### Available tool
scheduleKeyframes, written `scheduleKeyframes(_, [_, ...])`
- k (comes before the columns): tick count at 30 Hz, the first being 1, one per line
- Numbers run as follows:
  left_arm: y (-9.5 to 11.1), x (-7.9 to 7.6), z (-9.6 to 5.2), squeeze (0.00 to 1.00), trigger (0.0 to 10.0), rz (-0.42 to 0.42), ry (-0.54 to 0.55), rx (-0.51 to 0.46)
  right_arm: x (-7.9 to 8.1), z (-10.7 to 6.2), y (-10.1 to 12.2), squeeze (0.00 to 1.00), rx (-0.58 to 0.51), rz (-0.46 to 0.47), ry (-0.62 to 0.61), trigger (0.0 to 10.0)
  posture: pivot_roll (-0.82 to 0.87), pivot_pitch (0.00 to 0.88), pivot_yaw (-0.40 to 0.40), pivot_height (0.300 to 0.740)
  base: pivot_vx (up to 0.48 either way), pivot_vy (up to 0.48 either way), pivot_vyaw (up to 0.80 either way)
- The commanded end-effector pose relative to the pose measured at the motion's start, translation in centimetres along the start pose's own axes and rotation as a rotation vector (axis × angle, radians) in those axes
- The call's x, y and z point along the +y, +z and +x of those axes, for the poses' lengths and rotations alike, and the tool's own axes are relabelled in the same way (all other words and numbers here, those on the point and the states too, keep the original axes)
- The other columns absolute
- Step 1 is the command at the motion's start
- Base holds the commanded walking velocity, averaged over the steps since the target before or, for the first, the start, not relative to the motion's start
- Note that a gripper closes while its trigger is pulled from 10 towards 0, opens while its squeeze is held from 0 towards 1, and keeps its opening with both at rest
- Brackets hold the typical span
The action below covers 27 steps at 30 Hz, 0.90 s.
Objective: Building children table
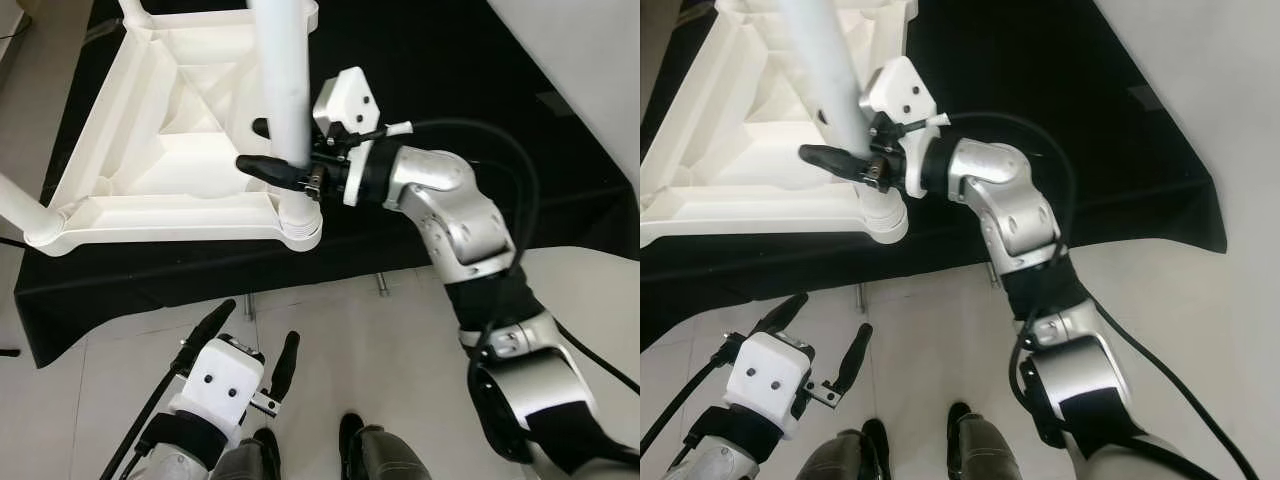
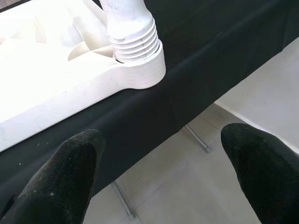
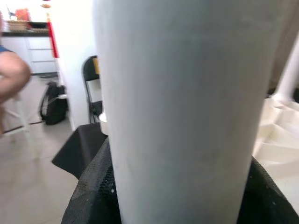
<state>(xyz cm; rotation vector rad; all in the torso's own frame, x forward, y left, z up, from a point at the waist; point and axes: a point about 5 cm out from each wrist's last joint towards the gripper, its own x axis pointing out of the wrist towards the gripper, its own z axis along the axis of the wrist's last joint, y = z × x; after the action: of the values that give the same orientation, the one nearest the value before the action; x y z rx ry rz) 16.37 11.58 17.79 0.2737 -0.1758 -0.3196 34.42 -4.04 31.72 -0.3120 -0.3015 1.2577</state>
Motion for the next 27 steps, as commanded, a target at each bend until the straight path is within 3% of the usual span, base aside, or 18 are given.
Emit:
scheduleKeyframes(1, [-0.3, -0.3, -0.3, 0.0, 10.0, 0.006, -0.002, 0.017, 0.9, -0.2, -5.2, 0.0, 0.169, 0.16, 0.049, 10.0, 0.01, 0.381, 0.0, 0.74, 0.0, 0.0, 0.0])
scheduleKeyframes(8, [0.0, -0.7, -0.7, 0.0, 10.0, -0.008, -0.005, 0.021, 0.1, 0.7, -3.2, 0.0, 0.087, 0.174, 0.26, 10.0, 0.02, 0.4, -0.007, 0.74, 0.0, 0.0, 0.0])
scheduleKeyframes(17, [0.2, -0.9, -1.0, 0.0, 10.0, -0.016, -0.001, 0.024, -0.3, 1.1, -3.0, 0.0, 0.053, 0.195, 0.236, 10.0, 0.02, 0.408, -0.013, 0.74, 0.0, 0.0, 0.0])
scheduleKeyframes(24, [0.2, -1.0, -1.1, 0.0, 10.0, -0.022, -0.003, 0.029, -0.2, 1.2, -4.5, 0.0, 0.046, 0.261, 0.101, 10.0, 0.02, 0.408, -0.01, 0.74, 0.0, 0.0, 0.0])
scheduleKeyframes(27, [0.2, -1.0, -1.2, 0.0, 10.0, -0.022, -0.003, 0.03, -0.4, 0.8, -6.0, 0.0, 0.077, 0.308, -0.1, 10.0, 0.02, 0.406, -0.011, 0.74, 0.0, 0.0, 0.0])
